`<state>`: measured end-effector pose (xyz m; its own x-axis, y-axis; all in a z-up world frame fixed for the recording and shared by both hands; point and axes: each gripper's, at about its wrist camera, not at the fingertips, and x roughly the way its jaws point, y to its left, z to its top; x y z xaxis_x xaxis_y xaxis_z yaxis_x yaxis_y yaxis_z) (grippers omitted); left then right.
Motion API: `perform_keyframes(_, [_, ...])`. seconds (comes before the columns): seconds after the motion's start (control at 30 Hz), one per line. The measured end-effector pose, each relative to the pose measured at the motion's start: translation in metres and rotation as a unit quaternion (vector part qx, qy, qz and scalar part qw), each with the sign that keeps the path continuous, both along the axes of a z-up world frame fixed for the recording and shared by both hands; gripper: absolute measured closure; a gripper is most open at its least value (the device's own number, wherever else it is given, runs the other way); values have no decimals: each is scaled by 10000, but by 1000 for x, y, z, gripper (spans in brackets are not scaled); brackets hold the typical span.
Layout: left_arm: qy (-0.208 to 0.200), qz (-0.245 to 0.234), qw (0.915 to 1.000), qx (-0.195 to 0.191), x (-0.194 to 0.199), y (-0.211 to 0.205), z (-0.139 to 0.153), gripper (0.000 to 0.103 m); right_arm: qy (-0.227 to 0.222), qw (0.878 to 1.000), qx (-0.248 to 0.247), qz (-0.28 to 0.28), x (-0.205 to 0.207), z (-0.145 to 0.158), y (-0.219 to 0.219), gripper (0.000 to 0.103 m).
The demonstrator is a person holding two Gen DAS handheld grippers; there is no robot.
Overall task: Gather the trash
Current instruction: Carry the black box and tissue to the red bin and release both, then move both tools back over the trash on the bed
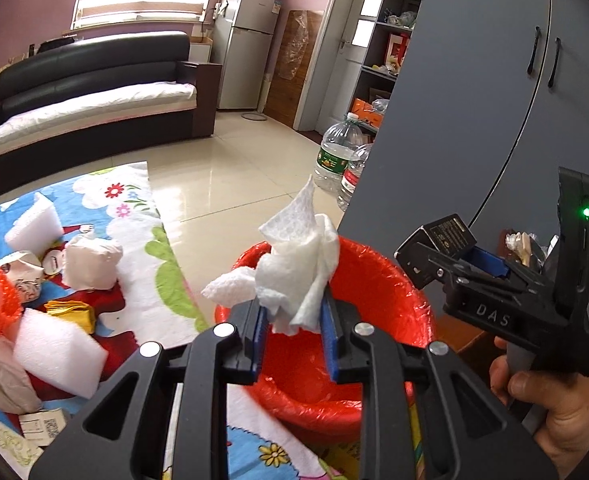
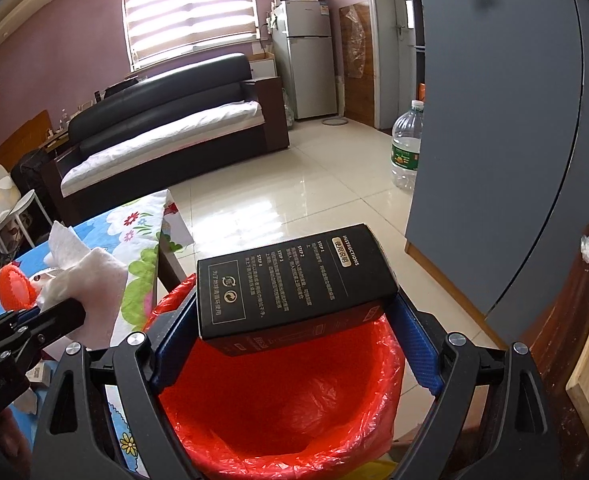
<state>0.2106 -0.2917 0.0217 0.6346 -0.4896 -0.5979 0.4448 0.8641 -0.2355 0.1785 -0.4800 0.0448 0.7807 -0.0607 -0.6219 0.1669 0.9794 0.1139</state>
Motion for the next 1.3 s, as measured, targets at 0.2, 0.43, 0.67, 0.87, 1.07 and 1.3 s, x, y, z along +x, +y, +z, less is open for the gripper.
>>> perform_keyframes(0.2, [70,-20,9999,-113,6,-3,-1,53,54,10000,12,1,2,-3,0,16])
perform_keyframes(0.43, [29,120,9998,-173,2,11,3,53,34,10000,32,9,2,-3,2,16])
perform_keyframes(0.67, [-73,308,9994,-147,-8,36,9,53,-103,9998,-57,188,0,4,17,16])
perform_keyframes(0.87, [-136,567,9982,-133,-21,71,13,53,-207,9987,-144,444,-1,8,39,7])
perform_keyframes(1.07, [-219,884,9958,-134,-37,116,19,53,-266,9969,-119,735,-7,10,65,7])
perform_keyframes(1.3, [-337,1261,9914,-83,-55,174,29,51,-315,9932,-179,1102,-17,13,102,7])
